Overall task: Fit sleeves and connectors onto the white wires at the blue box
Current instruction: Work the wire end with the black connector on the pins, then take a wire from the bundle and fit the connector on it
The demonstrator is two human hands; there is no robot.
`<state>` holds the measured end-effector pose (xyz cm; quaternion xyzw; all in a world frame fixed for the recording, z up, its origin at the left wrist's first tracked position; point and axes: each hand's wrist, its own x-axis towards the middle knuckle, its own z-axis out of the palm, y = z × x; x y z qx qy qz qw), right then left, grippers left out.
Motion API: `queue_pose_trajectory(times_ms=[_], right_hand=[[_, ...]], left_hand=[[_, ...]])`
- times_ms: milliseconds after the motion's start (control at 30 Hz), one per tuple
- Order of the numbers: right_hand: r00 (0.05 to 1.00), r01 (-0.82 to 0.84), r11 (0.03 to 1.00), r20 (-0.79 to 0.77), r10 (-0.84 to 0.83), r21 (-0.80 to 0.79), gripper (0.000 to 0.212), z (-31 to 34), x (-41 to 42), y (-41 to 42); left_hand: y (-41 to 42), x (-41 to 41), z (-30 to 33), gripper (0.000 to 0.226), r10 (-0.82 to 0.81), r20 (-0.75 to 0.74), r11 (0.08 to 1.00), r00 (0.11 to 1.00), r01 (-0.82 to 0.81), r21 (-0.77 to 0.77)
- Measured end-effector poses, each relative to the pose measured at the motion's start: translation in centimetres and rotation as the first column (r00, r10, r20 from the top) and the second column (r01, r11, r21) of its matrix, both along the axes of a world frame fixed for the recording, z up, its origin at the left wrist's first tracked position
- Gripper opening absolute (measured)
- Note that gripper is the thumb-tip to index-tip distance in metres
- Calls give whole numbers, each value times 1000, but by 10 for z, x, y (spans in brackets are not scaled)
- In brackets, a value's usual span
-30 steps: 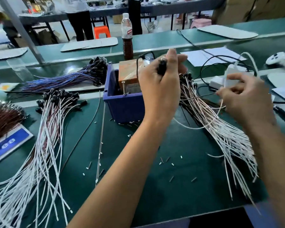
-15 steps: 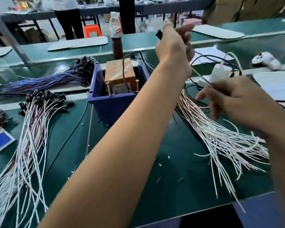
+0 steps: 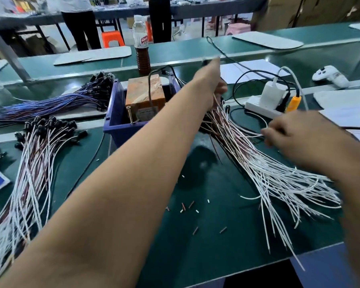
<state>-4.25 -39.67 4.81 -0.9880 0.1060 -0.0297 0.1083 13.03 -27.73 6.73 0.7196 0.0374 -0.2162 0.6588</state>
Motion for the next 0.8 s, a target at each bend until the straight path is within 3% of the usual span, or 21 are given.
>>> queue_pose_trajectory(times_ms=[100,233,300,333,400,433,667,800], right_hand=[[993,82,994,-85,-76,68,35,-23,5,6],[991,112,993,-74,-110,28,34,-44,7,2],[991,128,992,-48,-129,-12,31,-49,9,1],[991,129,992,-42,-129,-16,29,-51,10,0],[991,121,993,-56,-121,-11,28,-54,12,0],[991,119,993,-64,-119,-6,29,-55,13,1],[990,139,989,17,-140,52,28,-58,15,8],[947,120,989,289,-141,89,20,-52,20,23]], left_hand=[[-4,-7,-30,15,-25,-232,966,972,-36,-255],[-19,-8,-58,24,150,-214,899,965,-223,-376],[-24,-13,-66,12,178,49,966,983,-166,-196],[-27,-13,-72,11,144,255,986,956,-162,50],[-29,-14,-79,10,-39,552,864,833,-249,438],[-28,-16,-79,8,-79,586,820,806,-281,498],[-20,-30,-78,24,-126,594,840,795,-233,491],[-3,-51,-70,11,-137,668,889,731,-206,408]])
